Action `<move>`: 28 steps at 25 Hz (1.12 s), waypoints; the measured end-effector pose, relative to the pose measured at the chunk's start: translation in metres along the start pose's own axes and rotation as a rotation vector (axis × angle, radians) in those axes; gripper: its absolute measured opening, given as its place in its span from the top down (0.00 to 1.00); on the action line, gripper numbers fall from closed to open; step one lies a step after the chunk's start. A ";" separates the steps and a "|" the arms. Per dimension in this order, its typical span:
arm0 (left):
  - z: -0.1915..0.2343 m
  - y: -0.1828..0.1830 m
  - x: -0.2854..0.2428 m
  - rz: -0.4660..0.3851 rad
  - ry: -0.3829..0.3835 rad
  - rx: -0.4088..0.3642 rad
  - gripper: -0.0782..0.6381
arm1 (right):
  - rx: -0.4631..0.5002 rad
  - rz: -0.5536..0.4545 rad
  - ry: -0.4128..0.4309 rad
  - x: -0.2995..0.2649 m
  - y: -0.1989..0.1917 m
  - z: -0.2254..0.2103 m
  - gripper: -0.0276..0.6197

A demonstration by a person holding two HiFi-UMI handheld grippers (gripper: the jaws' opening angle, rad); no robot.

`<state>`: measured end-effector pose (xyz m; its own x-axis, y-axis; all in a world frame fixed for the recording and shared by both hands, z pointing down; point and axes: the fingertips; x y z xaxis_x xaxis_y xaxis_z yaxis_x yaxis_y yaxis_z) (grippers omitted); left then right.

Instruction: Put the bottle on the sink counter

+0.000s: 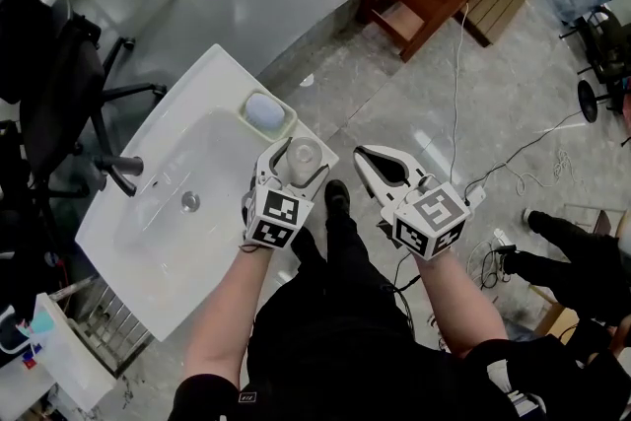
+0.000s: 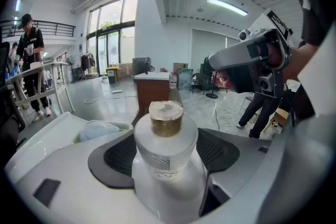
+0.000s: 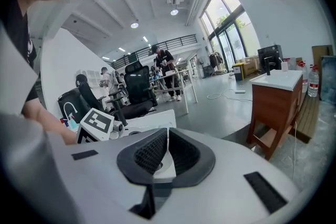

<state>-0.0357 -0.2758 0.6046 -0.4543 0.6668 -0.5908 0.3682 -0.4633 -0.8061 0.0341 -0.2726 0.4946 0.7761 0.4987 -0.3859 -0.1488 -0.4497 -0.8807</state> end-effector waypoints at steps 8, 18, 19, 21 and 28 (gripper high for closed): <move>0.008 0.006 0.043 -0.043 0.032 0.024 0.40 | 0.032 -0.022 -0.014 0.017 0.019 0.032 0.93; 0.030 0.044 0.129 -0.193 0.068 0.084 0.40 | 0.073 -0.058 -0.051 0.046 0.052 0.082 0.93; 0.033 0.050 0.138 -0.210 0.067 0.093 0.40 | 0.081 -0.066 -0.056 0.049 0.057 0.086 0.93; 0.038 0.061 0.155 -0.241 0.055 0.125 0.40 | 0.094 -0.092 -0.060 0.054 0.067 0.091 0.93; 0.047 0.112 0.212 -0.370 0.101 0.107 0.74 | 0.142 -0.169 -0.023 0.074 0.094 0.091 0.94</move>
<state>-0.1285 -0.2136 0.3870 -0.4561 0.8518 -0.2579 0.1057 -0.2359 -0.9660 0.0224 -0.2105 0.3583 0.7836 0.5755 -0.2342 -0.1041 -0.2500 -0.9626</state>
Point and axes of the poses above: the fingertips, and each gripper's own axes: x backward along the fingers, z to its left, y out of its top, and after that the axes turned 2 degrees about y, right-handed
